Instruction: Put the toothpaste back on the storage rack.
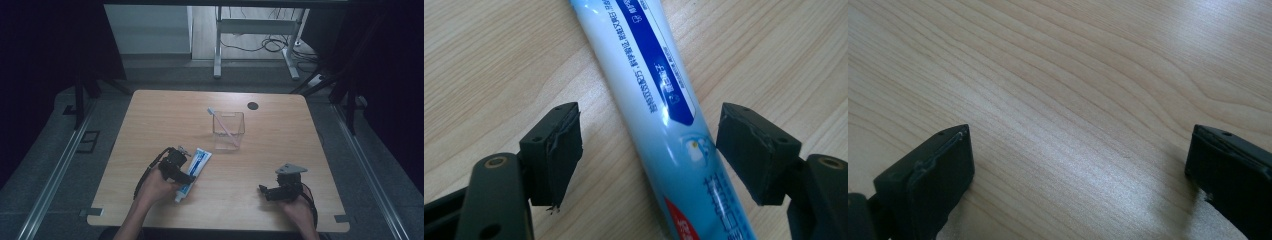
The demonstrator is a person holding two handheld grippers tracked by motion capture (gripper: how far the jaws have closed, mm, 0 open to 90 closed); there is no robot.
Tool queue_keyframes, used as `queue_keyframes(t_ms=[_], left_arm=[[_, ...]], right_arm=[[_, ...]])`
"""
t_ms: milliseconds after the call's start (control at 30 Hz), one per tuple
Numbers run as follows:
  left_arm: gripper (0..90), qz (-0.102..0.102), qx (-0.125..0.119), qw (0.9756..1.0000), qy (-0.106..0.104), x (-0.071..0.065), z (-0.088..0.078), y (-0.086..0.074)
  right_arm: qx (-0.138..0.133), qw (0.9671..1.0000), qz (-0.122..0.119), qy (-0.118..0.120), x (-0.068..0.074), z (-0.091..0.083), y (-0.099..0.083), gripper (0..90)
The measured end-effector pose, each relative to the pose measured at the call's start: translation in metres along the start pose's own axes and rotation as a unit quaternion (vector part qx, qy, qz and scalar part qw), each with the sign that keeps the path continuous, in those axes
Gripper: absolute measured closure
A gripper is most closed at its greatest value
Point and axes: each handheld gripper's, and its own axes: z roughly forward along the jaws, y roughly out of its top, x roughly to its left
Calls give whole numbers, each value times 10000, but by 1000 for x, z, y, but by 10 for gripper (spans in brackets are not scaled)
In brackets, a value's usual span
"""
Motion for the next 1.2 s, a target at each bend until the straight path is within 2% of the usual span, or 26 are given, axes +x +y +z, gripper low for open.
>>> queue_keyframes(t_ms=[133,267,467,633,733,933,1000,1200], left_arm=[[296,12,174,9998,29,-3,5,8],[325,106,399,9991,76,-6,9,16],[390,170,710,9973,66,-7,16,24],[396,140,890,9959,52,-7,18,29],[434,292,1012,9944,69,-7,18,31],[517,456,1057,9933,94,-7,17,30],[510,416,1044,9936,95,-8,18,30],[500,497,1217,9912,169,-9,24,34]], right_arm=[[0,10000,1,1,0,0,0,0],[0,10000,1,1,0,0,0,0],[-1,10000,-2,-1,0,0,0,0],[0,10000,-3,-1,0,0,0,0],[-1,10000,-3,-1,0,0,0,0],[-2,10000,-3,-1,0,0,0,0],[-2,10000,-1,-1,0,0,0,0],[-1,10000,0,-1,0,0,0,0]])
